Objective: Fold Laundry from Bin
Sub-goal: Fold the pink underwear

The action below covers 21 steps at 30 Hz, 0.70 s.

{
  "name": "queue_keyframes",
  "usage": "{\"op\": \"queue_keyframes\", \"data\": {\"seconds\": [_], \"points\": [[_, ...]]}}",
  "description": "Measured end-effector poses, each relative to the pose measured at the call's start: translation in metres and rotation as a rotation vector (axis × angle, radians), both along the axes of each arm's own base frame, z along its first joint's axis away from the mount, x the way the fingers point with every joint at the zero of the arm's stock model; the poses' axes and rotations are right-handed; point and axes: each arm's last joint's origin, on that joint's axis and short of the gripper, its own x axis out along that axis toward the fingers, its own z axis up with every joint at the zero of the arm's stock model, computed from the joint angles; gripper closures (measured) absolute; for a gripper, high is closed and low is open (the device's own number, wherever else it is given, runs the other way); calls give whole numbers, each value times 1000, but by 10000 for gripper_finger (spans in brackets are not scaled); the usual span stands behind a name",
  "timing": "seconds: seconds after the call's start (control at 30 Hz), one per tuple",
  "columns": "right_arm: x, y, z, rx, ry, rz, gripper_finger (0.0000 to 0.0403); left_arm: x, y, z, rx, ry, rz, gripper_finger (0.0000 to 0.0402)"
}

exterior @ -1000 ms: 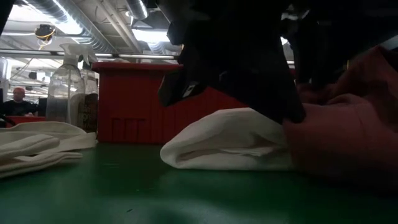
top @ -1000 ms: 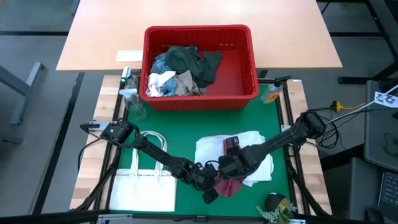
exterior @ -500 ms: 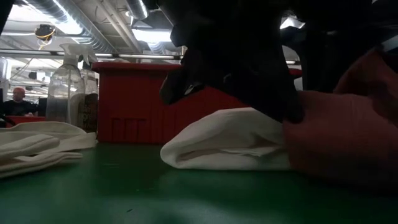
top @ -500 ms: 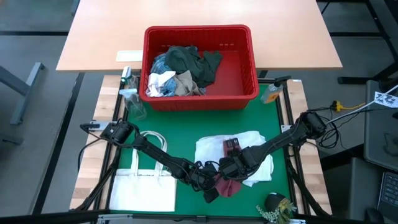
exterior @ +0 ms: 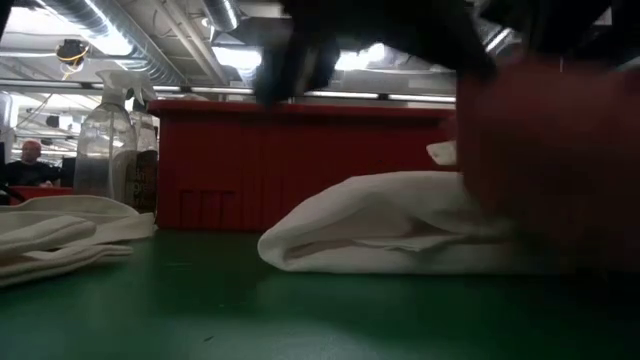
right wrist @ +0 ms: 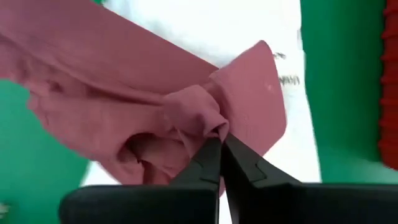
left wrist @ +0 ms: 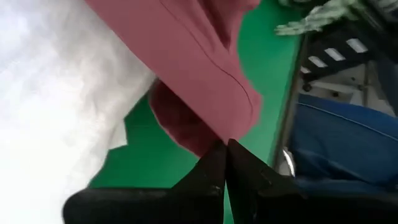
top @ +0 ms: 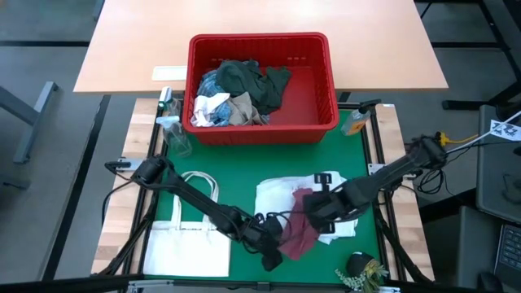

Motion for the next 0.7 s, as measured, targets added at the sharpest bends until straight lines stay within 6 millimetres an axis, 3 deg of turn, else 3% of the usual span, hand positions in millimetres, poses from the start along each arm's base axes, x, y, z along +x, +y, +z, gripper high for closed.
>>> {"op": "queue_keyframes", "data": {"seconds": [0.3, 0.53, 0.7], "points": [[-38, 3, 48, 217, -216, -113, 399, -28, 19, 60, 32, 1, -28, 401], [-49, 5, 80, 414, -413, -87, 398, -61, 44, 107, 85, 19, -32, 401], [-56, 10, 89, 488, -444, -44, 399, -74, 42, 123, 77, -14, -65, 401]]}}
